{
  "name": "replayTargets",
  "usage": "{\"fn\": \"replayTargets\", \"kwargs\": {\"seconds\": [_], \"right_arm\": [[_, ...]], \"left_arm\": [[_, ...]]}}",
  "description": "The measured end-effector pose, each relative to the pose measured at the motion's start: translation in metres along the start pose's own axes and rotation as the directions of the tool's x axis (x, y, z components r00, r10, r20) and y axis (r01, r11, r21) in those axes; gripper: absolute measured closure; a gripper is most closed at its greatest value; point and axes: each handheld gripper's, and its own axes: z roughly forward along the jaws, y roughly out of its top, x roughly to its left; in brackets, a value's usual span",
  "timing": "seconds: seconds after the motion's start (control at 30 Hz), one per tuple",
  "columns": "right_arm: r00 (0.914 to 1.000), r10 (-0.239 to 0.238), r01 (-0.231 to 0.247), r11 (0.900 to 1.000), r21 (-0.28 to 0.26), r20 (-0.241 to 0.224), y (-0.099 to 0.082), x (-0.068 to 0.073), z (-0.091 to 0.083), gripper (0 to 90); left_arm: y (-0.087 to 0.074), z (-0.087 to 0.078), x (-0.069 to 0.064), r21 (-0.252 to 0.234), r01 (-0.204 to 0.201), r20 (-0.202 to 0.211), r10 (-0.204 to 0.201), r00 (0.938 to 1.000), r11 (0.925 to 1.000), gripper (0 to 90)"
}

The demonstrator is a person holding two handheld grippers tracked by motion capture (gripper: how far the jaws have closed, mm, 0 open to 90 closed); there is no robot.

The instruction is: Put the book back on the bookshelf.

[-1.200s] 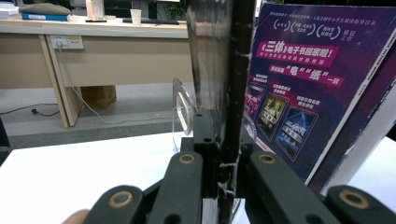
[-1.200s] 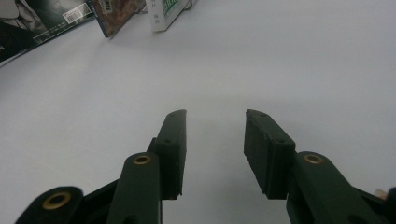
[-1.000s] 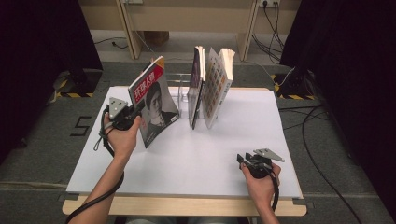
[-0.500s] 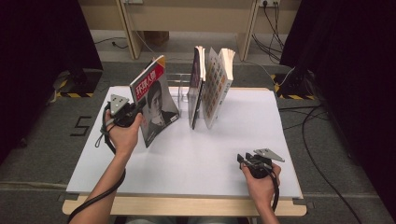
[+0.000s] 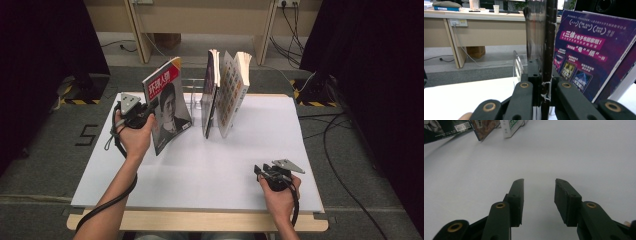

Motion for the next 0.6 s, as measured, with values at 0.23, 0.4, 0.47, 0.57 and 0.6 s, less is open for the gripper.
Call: {"fn": "replayTargets", "kwargs": {"seconds": [0.23, 0.4, 0.47, 0.57, 0.6], "right_arm": [[1.0, 0.004, -0.004, 1.0, -0.003, 0.0, 0.0, -0.001, -0.001, 60.5], [1.0, 0.002, -0.002, 1.0, -0.004, 0.0, 0.0, -0.002, -0.001, 60.5], [1.0, 0.003, -0.003, 1.0, -0.004, -0.001, 0.0, -0.002, -0.001, 60.5], [1.0, 0.006, -0.006, 1.0, -0.003, -0.002, 0.0, -0.003, 0.0, 60.5], [1.0, 0.008, -0.008, 1.0, -0.003, -0.001, 0.0, -0.003, -0.001, 60.5]], "left_arm": [[0.013, 0.014, -0.003, 0.01, -0.009, 0.0, 0.009, 1.0, 0.9999, 86.4], [0.022, 0.021, -0.005, 0.013, -0.011, 0.001, 0.011, 0.9999, 0.9999, 86.5], [0.025, 0.025, -0.006, 0.015, -0.011, 0.002, 0.011, 0.9999, 0.9998, 86.5], [0.03, 0.031, -0.006, 0.016, -0.012, 0.002, 0.012, 0.9999, 0.9998, 86.5], [0.031, 0.033, -0.006, 0.016, -0.011, 0.003, 0.011, 0.9999, 0.9998, 86.5]]}}
